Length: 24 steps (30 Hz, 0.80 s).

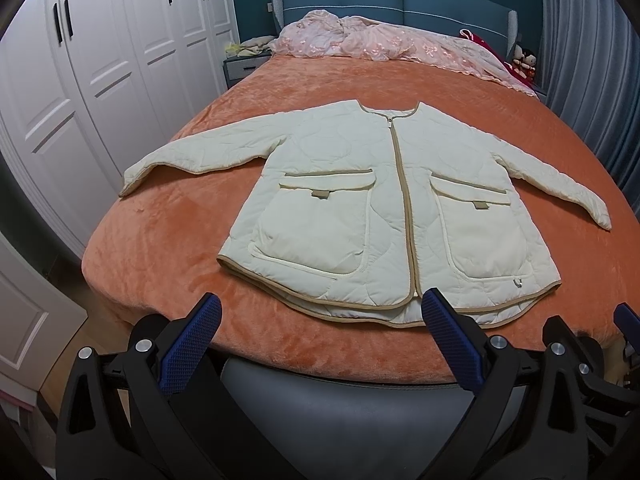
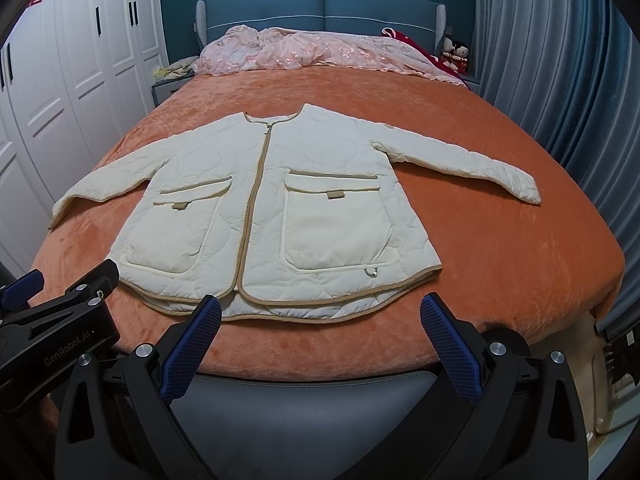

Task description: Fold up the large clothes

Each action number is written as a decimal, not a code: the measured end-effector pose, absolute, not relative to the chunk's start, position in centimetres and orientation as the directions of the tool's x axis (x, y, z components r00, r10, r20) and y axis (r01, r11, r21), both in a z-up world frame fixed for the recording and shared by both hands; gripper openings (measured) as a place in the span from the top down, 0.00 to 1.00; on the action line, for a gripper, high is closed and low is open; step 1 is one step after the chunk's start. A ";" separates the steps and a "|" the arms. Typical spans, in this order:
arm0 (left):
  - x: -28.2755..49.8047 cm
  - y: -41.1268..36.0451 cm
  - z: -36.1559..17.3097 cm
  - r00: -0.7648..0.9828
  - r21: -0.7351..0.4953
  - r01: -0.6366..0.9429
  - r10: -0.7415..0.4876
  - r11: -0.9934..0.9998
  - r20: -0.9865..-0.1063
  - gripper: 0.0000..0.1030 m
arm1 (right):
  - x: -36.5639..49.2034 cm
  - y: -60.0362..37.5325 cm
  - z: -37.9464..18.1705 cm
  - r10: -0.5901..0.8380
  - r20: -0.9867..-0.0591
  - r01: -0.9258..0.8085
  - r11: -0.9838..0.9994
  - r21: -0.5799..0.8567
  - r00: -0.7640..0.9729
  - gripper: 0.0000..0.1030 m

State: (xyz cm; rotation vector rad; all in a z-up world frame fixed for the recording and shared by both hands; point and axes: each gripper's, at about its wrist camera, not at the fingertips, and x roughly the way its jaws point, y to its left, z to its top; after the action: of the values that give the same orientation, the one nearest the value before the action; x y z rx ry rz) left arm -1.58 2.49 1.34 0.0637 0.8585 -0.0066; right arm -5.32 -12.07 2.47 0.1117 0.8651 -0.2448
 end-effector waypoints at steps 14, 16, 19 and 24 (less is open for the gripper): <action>-1.7 2.8 1.3 0.653 0.054 0.030 0.021 0.998 -0.757 0.05 | -5.4 -11.8 2.3 -0.167 -0.766 0.256 0.967 -0.004 0.621 0.05; -1.6 2.8 1.2 0.651 0.055 0.030 0.022 0.998 -0.759 0.05 | -5.4 -11.8 2.2 -0.167 -0.768 0.256 0.967 -0.004 0.618 0.05; -1.7 3.0 1.0 0.646 0.056 0.030 0.024 0.998 -0.763 0.05 | -5.3 -11.8 1.8 -0.164 -0.774 0.256 0.967 -0.003 0.612 0.05; -1.3 2.8 0.3 0.631 0.062 0.029 0.030 0.998 -0.775 0.06 | -4.8 -12.2 1.2 -0.157 -0.787 0.258 0.966 0.003 0.596 0.05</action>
State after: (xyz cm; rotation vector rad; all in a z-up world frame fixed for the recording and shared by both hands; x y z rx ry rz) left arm -1.32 2.76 0.28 0.0714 0.8879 0.0002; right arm -4.78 -12.22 1.18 0.1206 0.9010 -0.2416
